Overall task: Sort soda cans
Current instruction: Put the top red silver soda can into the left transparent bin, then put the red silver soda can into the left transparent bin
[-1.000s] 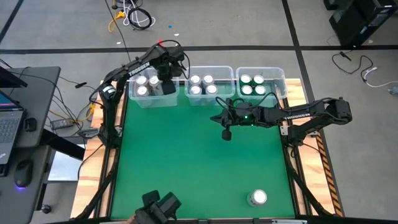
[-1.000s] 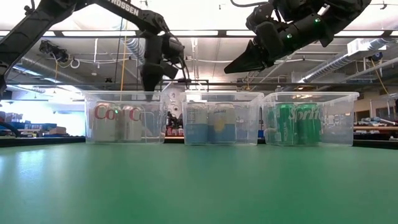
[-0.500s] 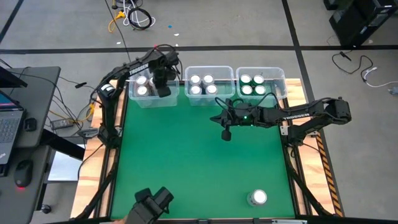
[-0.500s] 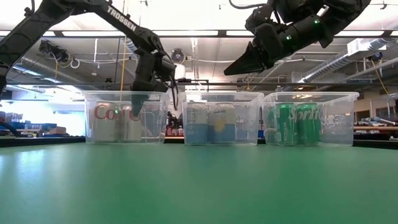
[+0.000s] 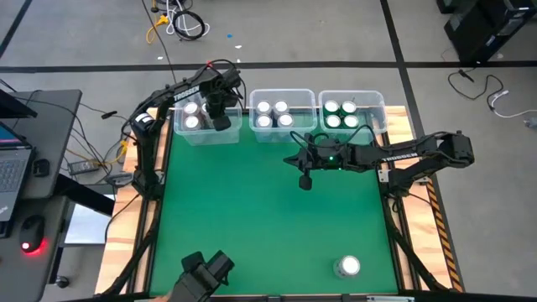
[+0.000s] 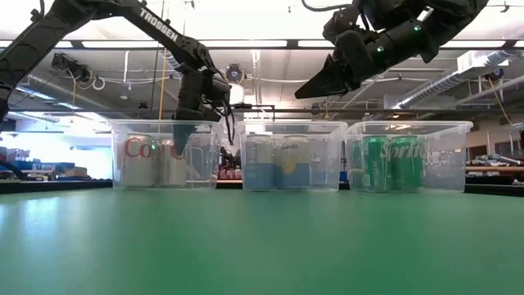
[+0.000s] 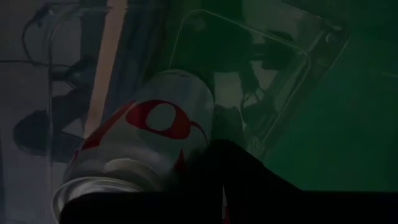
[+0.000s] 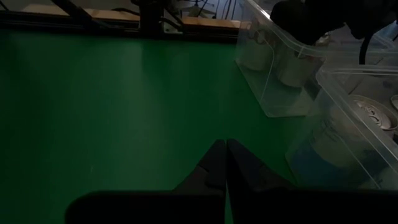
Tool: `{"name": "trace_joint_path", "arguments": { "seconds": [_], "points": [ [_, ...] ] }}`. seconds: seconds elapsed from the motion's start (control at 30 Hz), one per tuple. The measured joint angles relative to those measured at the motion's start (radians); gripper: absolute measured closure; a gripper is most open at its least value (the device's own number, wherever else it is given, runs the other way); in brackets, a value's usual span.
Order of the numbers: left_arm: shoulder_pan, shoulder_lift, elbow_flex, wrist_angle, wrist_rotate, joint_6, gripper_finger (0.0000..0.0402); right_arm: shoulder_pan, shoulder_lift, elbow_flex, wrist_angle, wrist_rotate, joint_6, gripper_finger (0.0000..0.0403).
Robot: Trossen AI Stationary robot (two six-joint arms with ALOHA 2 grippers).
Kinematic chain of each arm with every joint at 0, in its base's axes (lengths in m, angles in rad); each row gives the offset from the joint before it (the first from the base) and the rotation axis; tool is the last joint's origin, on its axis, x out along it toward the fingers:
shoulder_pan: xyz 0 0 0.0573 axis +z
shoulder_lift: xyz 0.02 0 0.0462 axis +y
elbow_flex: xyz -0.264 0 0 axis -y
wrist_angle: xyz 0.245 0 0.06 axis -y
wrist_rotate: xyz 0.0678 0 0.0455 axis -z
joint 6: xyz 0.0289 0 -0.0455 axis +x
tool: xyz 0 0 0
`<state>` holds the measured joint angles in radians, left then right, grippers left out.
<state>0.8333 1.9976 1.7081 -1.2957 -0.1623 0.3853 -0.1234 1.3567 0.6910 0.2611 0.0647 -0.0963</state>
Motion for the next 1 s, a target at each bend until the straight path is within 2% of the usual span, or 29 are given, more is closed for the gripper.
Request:
{"name": "trace_joint_path", "arguments": {
  "seconds": [0.27,0.47,0.57,0.67,0.9,1.0],
  "points": [
    [-0.003,-0.037,-0.002,0.032,0.034,-0.019,0.0398,0.000,0.000,0.000,0.000,0.000,0.027,0.0402],
    [-0.016,-0.133,-0.020,0.133,0.168,-0.031,0.0398,-0.004,0.000,0.000,0.000,-0.001,0.053,0.0400],
    [-0.034,-0.195,-0.064,0.235,0.232,-0.031,0.0398,-0.004,0.000,0.000,0.010,0.000,0.027,0.0402],
    [-0.060,-0.274,-0.161,0.359,0.298,-0.030,0.0398,-0.004,0.000,0.000,0.036,-0.001,0.025,0.0402],
    [-0.109,-0.520,-0.507,0.728,0.516,-0.021,0.0398,-0.004,-0.001,0.000,0.043,-0.001,0.017,0.0395],
    [-0.131,-0.625,-0.638,0.865,0.564,-0.056,0.0398,-0.003,-0.001,0.014,0.000,-0.001,0.017,0.0390]
  ]
}}
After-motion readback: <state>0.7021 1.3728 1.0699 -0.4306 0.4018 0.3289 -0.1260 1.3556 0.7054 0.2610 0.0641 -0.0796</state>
